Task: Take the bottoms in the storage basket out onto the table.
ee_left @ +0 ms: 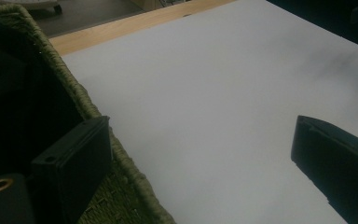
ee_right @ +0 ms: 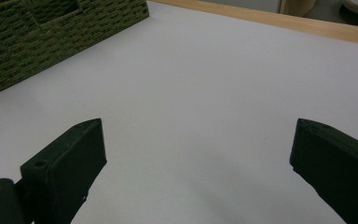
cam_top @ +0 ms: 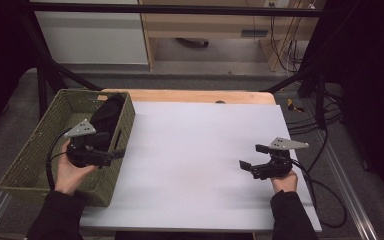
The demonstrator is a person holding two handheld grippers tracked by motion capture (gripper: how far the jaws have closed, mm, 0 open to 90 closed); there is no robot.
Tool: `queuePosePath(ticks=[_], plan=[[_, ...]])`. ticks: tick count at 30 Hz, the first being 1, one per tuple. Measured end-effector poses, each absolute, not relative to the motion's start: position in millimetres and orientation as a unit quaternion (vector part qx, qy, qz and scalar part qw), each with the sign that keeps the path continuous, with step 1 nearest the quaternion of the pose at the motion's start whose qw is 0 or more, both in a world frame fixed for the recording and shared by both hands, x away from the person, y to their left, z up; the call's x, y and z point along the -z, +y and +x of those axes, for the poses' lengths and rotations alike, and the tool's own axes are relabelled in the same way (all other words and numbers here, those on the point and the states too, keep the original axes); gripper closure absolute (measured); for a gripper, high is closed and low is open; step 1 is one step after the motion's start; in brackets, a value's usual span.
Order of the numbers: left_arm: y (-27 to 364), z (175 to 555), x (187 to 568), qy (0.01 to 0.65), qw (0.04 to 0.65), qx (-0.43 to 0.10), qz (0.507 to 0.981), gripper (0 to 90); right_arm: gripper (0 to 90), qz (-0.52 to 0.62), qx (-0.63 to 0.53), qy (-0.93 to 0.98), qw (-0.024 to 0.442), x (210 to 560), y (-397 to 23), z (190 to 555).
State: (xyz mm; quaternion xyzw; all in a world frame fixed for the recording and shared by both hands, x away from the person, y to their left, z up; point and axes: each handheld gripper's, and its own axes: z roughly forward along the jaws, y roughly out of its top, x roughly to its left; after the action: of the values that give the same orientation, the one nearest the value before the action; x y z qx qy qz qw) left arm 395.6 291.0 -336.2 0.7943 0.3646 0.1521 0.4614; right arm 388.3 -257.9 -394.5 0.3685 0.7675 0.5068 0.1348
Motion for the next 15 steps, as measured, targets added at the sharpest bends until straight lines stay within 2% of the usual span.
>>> queuePosePath(ticks=[15], plan=[[304.7, 403.6, 320.4, 0.377, 0.450, -0.173, 0.791, 4.8, 4.1, 0.368, -0.503, 0.771, 0.133, 396.6, -256.2, 389.0]])
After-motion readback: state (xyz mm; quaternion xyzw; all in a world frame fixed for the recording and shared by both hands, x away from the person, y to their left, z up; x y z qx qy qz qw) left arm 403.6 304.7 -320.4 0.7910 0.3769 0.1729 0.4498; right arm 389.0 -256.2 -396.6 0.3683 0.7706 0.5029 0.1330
